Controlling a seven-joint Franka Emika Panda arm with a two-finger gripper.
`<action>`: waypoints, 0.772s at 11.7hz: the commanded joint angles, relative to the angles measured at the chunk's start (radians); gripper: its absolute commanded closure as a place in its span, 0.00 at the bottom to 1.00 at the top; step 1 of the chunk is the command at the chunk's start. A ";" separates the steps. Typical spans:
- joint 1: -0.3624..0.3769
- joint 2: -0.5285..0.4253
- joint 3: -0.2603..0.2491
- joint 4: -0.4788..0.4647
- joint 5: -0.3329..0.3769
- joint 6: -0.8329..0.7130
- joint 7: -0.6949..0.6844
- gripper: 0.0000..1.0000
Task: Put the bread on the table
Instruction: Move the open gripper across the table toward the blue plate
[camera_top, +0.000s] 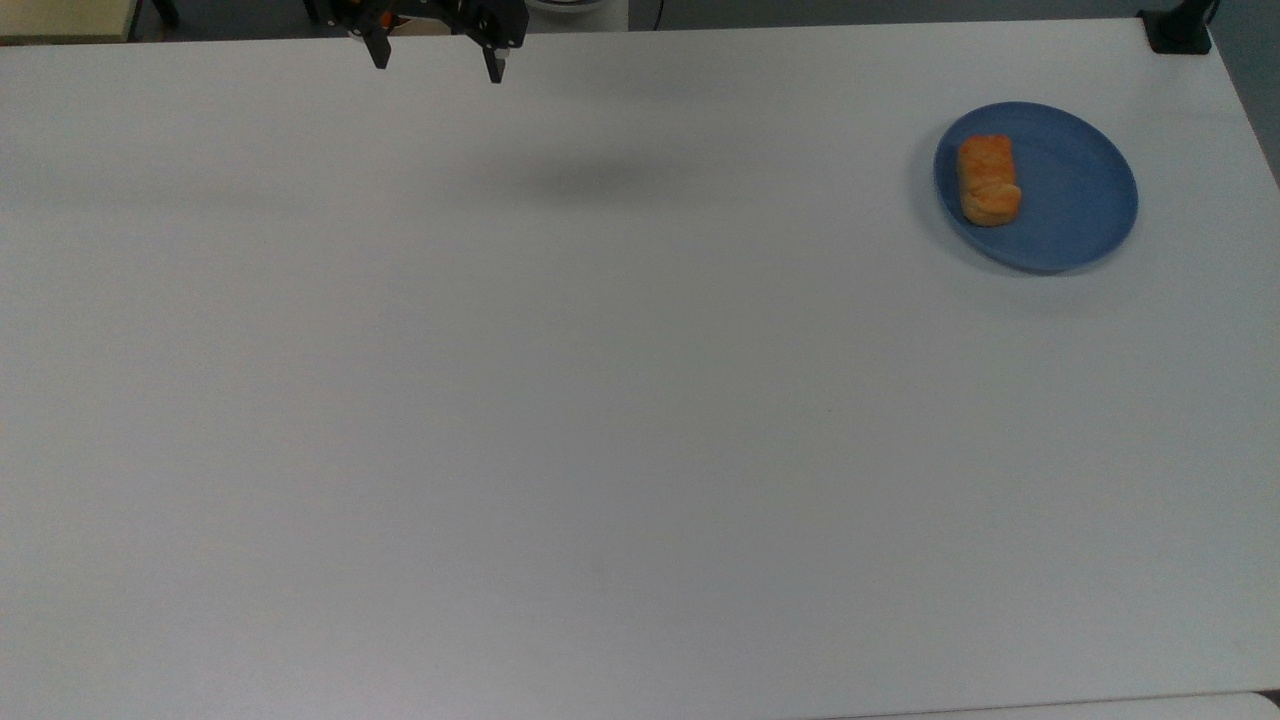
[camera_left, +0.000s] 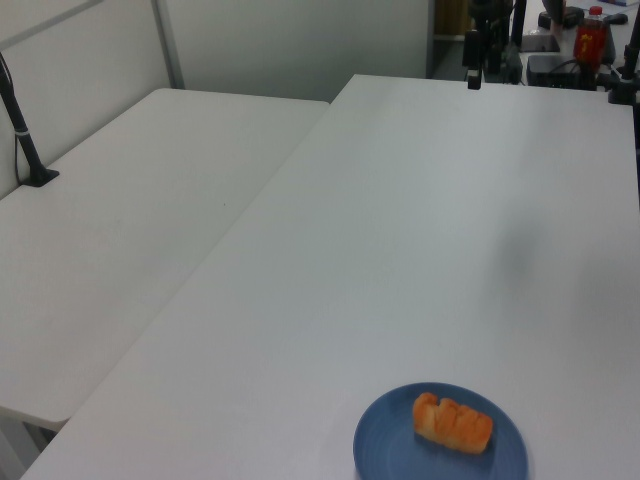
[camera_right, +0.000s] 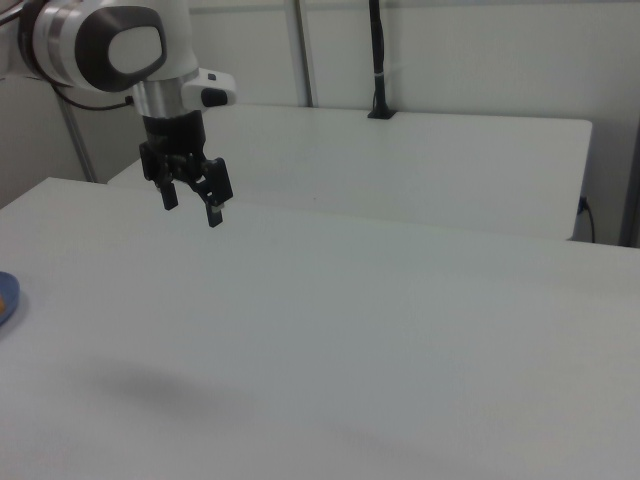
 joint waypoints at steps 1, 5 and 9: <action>0.069 -0.022 0.002 -0.016 0.040 0.020 0.003 0.00; 0.080 -0.028 0.204 -0.017 0.053 0.025 0.087 0.00; 0.151 -0.013 0.379 -0.016 0.067 0.036 0.255 0.00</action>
